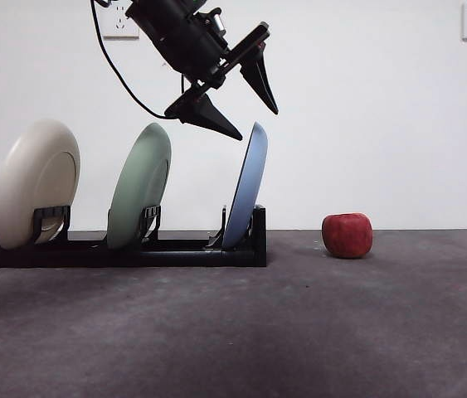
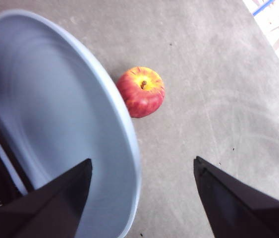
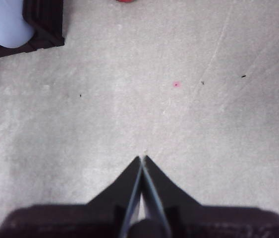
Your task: Take the blue plate from the plate rack,put the plate on the table,take the apple from the table,put the apple in the plate
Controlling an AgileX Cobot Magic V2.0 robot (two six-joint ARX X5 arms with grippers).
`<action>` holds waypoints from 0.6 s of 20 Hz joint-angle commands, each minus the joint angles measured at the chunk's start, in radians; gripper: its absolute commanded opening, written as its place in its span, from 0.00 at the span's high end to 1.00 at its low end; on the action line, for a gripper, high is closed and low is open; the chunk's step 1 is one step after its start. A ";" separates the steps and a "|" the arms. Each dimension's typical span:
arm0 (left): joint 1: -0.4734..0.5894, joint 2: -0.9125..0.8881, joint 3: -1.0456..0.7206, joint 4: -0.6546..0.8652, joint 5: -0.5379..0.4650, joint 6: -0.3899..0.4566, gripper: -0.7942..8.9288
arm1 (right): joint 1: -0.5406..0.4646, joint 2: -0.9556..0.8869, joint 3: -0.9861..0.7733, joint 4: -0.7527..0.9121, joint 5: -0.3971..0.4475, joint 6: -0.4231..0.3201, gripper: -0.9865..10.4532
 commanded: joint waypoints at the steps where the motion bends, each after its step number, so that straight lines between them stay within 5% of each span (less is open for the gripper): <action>1: -0.009 0.031 0.002 0.006 -0.009 0.005 0.56 | 0.000 0.000 0.003 0.003 -0.003 0.008 0.91; 9: -0.037 0.052 0.002 0.011 -0.071 0.039 0.59 | 0.000 0.000 0.003 -0.002 -0.003 0.007 0.91; 12: -0.039 0.052 0.002 0.013 -0.078 0.050 0.84 | 0.000 0.000 0.003 -0.003 -0.002 0.007 0.91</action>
